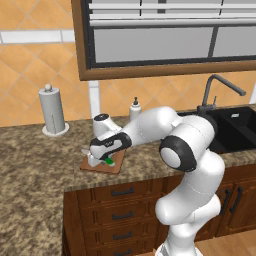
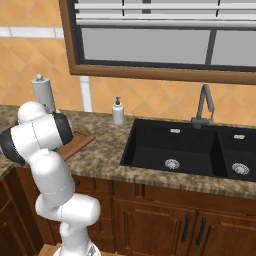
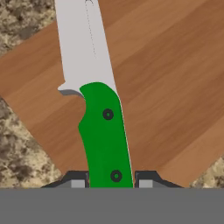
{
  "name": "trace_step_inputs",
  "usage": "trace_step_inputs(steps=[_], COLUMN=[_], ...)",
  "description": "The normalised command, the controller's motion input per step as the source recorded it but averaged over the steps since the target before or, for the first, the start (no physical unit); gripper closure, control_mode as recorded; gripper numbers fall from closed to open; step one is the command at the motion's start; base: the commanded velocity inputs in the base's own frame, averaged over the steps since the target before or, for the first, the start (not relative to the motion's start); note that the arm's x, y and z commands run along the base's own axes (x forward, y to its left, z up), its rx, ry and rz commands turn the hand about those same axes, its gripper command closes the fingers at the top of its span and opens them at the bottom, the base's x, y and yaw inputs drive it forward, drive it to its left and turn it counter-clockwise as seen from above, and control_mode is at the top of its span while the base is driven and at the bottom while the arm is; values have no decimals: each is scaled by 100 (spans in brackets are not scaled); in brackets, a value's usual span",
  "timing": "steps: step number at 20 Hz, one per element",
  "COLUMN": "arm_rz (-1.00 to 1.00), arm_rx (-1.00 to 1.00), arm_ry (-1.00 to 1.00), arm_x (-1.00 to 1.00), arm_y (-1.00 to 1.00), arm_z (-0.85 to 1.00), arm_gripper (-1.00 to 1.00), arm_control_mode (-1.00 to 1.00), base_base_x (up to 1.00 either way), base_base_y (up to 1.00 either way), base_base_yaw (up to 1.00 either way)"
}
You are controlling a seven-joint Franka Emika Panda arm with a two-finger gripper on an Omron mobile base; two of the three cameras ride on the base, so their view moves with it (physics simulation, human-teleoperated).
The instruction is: Pick up the knife from the drawer and place it on the cutting board. Then place the meat from the plate to the cutting board.
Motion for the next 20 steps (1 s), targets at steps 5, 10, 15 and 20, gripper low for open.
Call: trace_step_inputs(steps=[5, 10, 15, 20], arm_rz=[0, 2, 5, 9], arm_rx=[5, 6, 3, 2], arm_ry=[0, 0, 0, -1], arm_x=[14, 33, 26, -4], arm_y=[-2, -7, -14, 0], arm_z=[-29, -31, -18, 26], arm_gripper=[100, -100, -100, -100], arm_control_mode=[-100, -100, -100, -100], base_base_x=[0, 0, 0, 0], base_base_y=[0, 0, 0, 0], base_base_yaw=[0, 0, 0, 0])
